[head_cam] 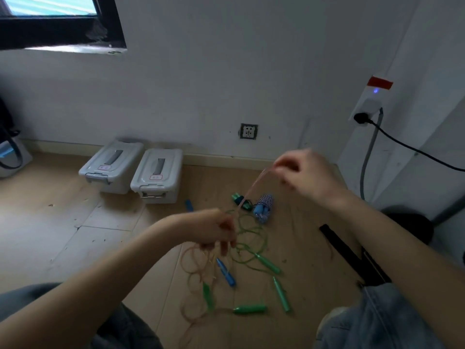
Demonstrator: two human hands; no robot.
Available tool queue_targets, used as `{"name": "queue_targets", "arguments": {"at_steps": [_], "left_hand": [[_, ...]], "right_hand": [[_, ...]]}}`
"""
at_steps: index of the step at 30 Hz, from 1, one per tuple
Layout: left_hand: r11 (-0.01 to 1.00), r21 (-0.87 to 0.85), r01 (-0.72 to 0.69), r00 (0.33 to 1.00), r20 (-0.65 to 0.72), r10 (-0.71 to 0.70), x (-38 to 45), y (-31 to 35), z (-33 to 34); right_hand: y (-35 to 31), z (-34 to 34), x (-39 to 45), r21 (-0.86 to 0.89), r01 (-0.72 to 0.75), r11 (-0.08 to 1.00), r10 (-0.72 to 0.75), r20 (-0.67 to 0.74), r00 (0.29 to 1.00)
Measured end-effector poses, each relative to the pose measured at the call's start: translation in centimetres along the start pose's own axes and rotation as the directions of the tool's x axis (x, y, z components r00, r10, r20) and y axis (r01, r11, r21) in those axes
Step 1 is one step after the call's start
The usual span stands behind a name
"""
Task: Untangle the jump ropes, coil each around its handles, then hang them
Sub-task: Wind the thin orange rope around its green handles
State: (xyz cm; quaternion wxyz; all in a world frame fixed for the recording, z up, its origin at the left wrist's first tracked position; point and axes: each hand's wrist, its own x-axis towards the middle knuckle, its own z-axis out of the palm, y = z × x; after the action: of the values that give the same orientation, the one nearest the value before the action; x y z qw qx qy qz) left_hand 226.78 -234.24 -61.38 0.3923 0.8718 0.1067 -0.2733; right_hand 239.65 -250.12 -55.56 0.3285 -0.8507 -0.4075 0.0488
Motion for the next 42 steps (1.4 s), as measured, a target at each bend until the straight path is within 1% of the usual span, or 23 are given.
{"name": "queue_targets", "arguments": {"at_steps": [1, 2, 3, 5, 6, 7, 10, 12, 14, 17, 19, 20, 21, 23, 26, 28, 30, 32, 34, 36, 39, 41, 42], "left_hand": [[0.995, 0.057, 0.076, 0.992, 0.094, -0.081, 0.1, -0.7, 0.7], [0.983, 0.123, 0.136, 0.974, 0.163, -0.155, 0.1, -1.1, 1.3], [0.972, 0.17, 0.165, 0.963, 0.187, -0.196, 0.2, -1.4, 1.6], [0.979, 0.143, 0.142, 0.981, 0.11, -0.159, -0.1, -0.8, 1.3], [0.99, 0.097, 0.102, 0.994, 0.037, -0.105, -0.3, -0.1, 0.7], [0.997, 0.056, 0.049, 0.998, -0.03, -0.047, -0.5, 0.6, 0.1], [0.993, 0.007, -0.119, 0.989, -0.088, 0.119, -1.1, 2.7, -1.1], [0.987, 0.012, -0.158, 0.981, -0.112, 0.159, -1.1, 3.3, -1.4], [0.988, -0.061, -0.141, 0.975, -0.181, 0.128, -1.1, 3.1, -1.8], [0.984, -0.168, -0.056, 0.99, -0.135, 0.033, -1.5, 1.6, -1.9], [0.998, -0.064, 0.025, 0.997, -0.077, -0.03, -1.6, 0.6, -1.6], [0.999, -0.027, 0.047, 0.996, -0.074, -0.049, -1.6, 0.4, -1.5], [0.998, -0.027, 0.051, 0.995, -0.082, -0.053, -1.6, 0.4, -1.6], [0.994, -0.109, -0.017, 0.991, -0.132, 0.002, -1.8, 1.0, -2.1], [0.968, -0.188, -0.167, 0.976, -0.168, 0.136, -2.3, 2.4, -2.7], [0.957, -0.166, -0.237, 0.96, -0.193, 0.204, -2.5, 3.2, -2.6], [0.957, -0.121, -0.262, 0.94, -0.257, 0.225, -2.4, 3.3, -2.7], [0.977, 0.019, -0.21, 0.935, -0.287, 0.207, -2.2, 2.6, -2.8], [0.982, 0.169, -0.088, 0.958, -0.257, 0.13, -1.8, 1.6, -2.7], [0.944, 0.327, 0.049, 0.952, -0.302, 0.055, -1.3, 0.9, -2.3], [0.928, 0.354, 0.112, 0.812, -0.571, 0.12, -0.7, 0.8, -3.1], [0.938, 0.336, 0.085, 0.719, -0.673, 0.176, -0.4, 1.1, -4.1], [0.937, 0.337, 0.093, 0.713, -0.68, 0.174, 0.0, 0.9, -4.5]], "right_hand": [[0.3, -1.0, 0.4, 0.039, -0.034, 0.999, 0.041, -0.205, 0.978], [0.7, -1.9, 0.6, 0.066, -0.069, 0.995, 0.086, -0.317, 0.945], [1.3, -2.5, 0.8, 0.039, -0.115, 0.993, 0.121, -0.321, 0.939], [1.9, -2.3, 0.4, -0.187, -0.202, 0.962, 0.191, -0.075, 0.979], [2.0, -1.6, 0.1, -0.292, -0.179, 0.939, 0.214, 0.093, 0.972], [1.8, -0.9, -0.3, -0.314, -0.114, 0.943, 0.194, 0.24, 0.951], [0.1, 1.2, -1.0, 0.014, 0.033, 0.999, -0.036, 0.57, 0.821], [-0.1, 2.0, -1.1, 0.137, 0.016, 0.99, -0.1, 0.633, 0.767], [-0.3, 1.9, -0.9, 0.092, 0.049, 0.995, -0.092, 0.555, 0.827], [0.3, 0.9, -0.1, -0.122, 0.053, 0.991, -0.03, 0.18, 0.983], [0.7, 0.3, 0.1, -0.203, -0.008, 0.979, 0.002, -0.028, 1.0], [1.0, 0.3, 0.2, -0.251, -0.018, 0.968, 0.005, -0.052, 0.999], [1.3, 0.4, 0.2, -0.296, -0.018, 0.955, 0.015, -0.012, 1.0], [1.5, 0.6, 0.0, -0.28, 0.011, 0.96, 0.043, 0.184, 0.982], [1.0, 1.3, -0.4, 0.055, -0.015, 0.998, -0.014, 0.49, 0.871], [0.4, 2.1, -0.9, 0.268, -0.056, 0.962, -0.12, 0.595, 0.795], [-0.1, 2.8, -1.1, 0.301, -0.063, 0.952, -0.149, 0.632, 0.761], [0.1, 2.8, -0.7, 0.122, -0.004, 0.993, -0.063, 0.539, 0.84], [0.8, 2.7, -0.1, -0.115, 0.046, 0.992, -0.011, 0.29, 0.957], [1.0, 2.7, 0.0, -0.2, 0.046, 0.979, -0.035, 0.059, 0.998], [1.0, 3.0, 0.2, -0.174, 0.055, 0.983, -0.077, -0.122, 0.99], [1.2, 3.0, 0.8, -0.114, 0.043, 0.993, -0.059, -0.143, 0.988], [1.5, 3.1, 1.3, -0.085, 0.026, 0.996, -0.035, -0.106, 0.994]]}}
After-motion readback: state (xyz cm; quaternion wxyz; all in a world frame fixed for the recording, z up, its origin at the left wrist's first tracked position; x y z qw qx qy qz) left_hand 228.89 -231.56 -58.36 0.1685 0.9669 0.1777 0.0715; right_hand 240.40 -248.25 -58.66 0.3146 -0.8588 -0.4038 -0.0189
